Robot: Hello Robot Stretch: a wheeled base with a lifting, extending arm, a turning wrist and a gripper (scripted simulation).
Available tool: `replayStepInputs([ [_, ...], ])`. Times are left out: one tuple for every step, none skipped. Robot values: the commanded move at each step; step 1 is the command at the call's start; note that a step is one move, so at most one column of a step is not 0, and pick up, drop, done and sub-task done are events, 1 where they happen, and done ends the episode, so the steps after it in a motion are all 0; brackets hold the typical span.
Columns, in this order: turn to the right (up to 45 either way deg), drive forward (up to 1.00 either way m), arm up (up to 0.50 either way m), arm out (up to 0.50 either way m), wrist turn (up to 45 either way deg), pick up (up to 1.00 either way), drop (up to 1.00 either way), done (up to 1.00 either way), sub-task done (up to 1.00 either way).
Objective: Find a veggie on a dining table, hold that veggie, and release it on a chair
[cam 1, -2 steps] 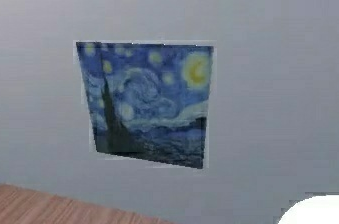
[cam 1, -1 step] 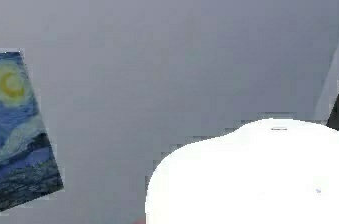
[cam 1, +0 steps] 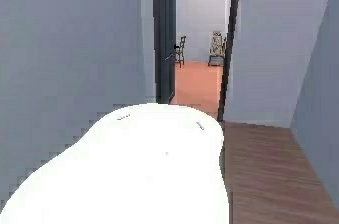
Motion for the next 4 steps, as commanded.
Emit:
replayStepInputs([
  [45.0, 0.0, 0.0, 0.0, 0.0, 0.0, 0.0, 0.0, 0.0],
  [21.0, 0.0, 0.0, 0.0, 0.0, 0.0, 0.0, 0.0, 0.0],
  [0.0, 0.75, 0.0, 0.0, 0.0, 0.0, 0.0, 0.0, 0.0],
  [-45.0, 0.0, 0.0, 0.0, 0.0, 0.0, 0.0, 0.0, 0.0],
])
